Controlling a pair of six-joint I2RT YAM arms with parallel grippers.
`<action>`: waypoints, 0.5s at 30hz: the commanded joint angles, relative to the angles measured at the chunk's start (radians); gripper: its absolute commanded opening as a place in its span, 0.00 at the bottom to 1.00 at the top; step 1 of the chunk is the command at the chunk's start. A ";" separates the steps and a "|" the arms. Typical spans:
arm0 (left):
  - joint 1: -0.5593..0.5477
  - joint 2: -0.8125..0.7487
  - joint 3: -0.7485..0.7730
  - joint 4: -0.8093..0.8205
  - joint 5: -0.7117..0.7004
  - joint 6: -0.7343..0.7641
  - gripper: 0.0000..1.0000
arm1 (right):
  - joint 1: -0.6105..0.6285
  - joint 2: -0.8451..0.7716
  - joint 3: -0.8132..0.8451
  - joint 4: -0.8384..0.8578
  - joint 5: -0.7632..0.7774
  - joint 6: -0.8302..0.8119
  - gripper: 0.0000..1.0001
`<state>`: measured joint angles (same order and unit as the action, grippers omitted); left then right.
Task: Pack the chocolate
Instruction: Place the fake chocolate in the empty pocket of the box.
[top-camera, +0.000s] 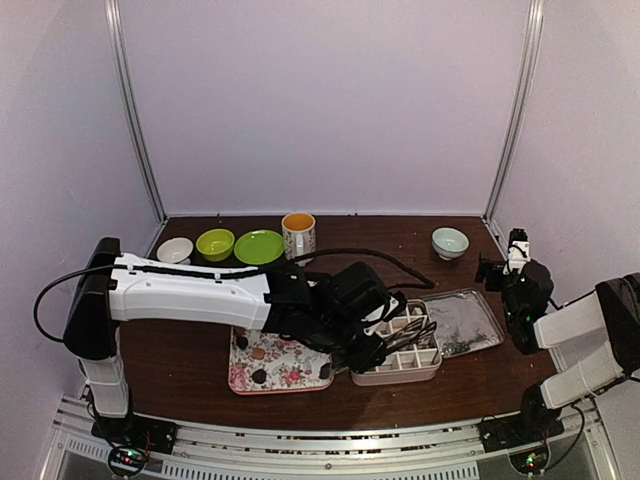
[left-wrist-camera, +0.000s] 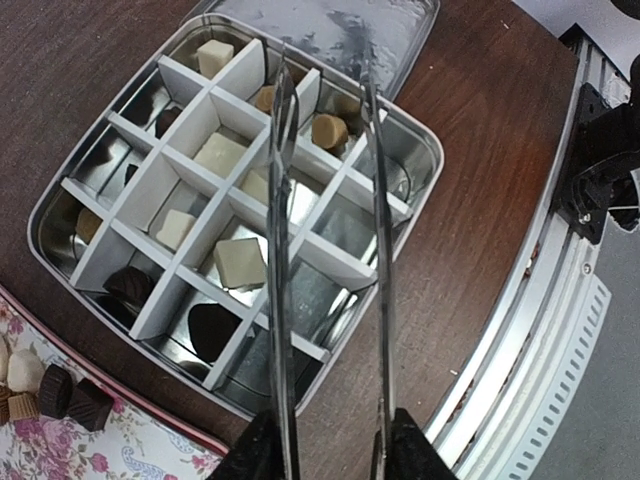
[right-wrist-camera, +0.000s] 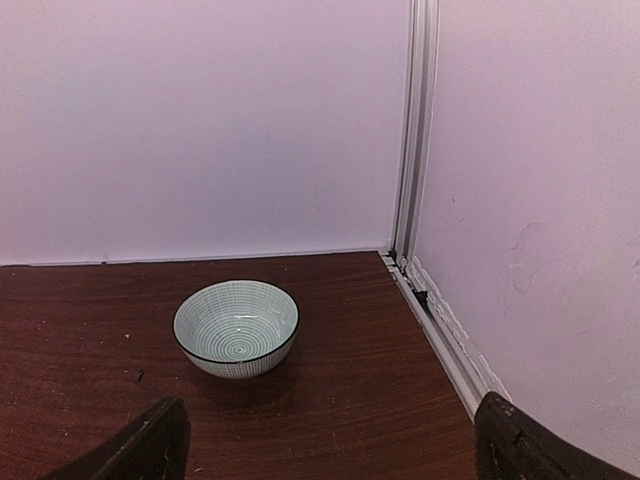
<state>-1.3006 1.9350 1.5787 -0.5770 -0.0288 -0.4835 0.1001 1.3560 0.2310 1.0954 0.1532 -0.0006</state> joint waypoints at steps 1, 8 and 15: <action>-0.002 -0.014 0.033 0.010 -0.043 -0.006 0.36 | -0.007 0.002 0.014 0.000 0.001 0.001 1.00; -0.002 -0.129 -0.036 -0.053 -0.160 -0.067 0.34 | -0.007 0.002 0.013 0.000 0.002 0.001 1.00; -0.001 -0.339 -0.180 -0.151 -0.309 -0.192 0.34 | -0.006 0.003 0.013 -0.001 0.001 0.000 1.00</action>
<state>-1.3006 1.7199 1.4670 -0.6891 -0.2211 -0.5854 0.1001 1.3560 0.2310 1.0954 0.1535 -0.0010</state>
